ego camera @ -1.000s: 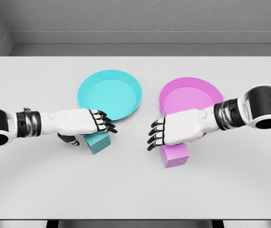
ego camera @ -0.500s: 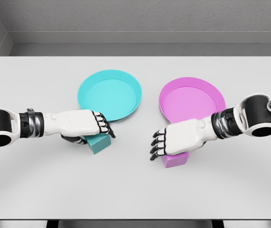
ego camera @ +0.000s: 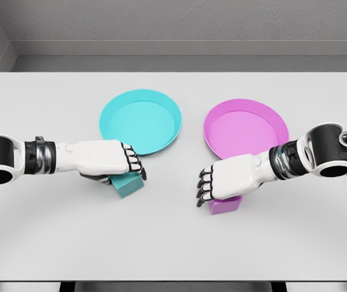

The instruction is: Place the blocks in the corresponding plates according to their colors

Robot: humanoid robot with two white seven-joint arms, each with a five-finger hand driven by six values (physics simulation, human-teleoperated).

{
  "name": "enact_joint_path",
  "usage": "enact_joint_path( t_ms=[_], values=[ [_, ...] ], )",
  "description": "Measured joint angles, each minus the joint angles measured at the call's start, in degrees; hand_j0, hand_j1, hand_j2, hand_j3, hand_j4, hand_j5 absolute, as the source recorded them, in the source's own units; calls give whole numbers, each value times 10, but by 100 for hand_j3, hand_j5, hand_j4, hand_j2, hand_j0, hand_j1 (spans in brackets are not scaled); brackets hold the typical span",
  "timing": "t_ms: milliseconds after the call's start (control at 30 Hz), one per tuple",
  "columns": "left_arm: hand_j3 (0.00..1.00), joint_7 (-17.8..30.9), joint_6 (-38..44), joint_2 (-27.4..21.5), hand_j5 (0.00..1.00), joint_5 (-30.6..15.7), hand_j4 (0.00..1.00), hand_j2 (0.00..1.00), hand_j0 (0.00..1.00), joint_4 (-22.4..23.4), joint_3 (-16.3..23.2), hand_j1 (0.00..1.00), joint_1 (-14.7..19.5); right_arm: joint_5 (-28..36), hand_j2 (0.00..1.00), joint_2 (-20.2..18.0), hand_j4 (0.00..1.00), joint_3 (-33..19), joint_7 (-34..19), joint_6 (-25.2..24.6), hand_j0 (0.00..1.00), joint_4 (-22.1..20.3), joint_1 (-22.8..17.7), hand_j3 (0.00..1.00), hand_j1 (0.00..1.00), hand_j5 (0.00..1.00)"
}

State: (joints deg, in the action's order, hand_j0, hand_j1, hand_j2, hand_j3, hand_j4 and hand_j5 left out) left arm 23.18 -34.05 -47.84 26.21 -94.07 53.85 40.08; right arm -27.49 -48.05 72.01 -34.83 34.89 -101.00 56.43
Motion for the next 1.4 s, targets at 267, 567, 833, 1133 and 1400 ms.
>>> enact_joint_path(
  t_ms=[267,567,833,1133,1400],
  values=[
    [41,0,-10,-2,41,-5,41,41,41,3,-3,41,33,2,83,-2,83,1,1,-1,83,0,0,83,83,83],
    [42,0,-11,23,42,-11,42,42,42,85,-9,42,89,-4,79,-3,79,-5,-2,2,79,1,1,79,79,79],
    [42,2,-12,102,42,-12,42,42,42,230,-13,42,143,-1,77,-1,77,-28,-2,2,77,1,0,77,77,77],
    [91,2,2,148,91,-14,91,91,91,304,-24,91,146,32,77,-5,77,-68,-2,3,77,2,-1,77,77,77],
    [100,1,4,152,100,-18,100,100,100,308,-26,100,145,73,77,-7,77,-129,-2,3,77,35,-1,77,77,77]
  ],
)
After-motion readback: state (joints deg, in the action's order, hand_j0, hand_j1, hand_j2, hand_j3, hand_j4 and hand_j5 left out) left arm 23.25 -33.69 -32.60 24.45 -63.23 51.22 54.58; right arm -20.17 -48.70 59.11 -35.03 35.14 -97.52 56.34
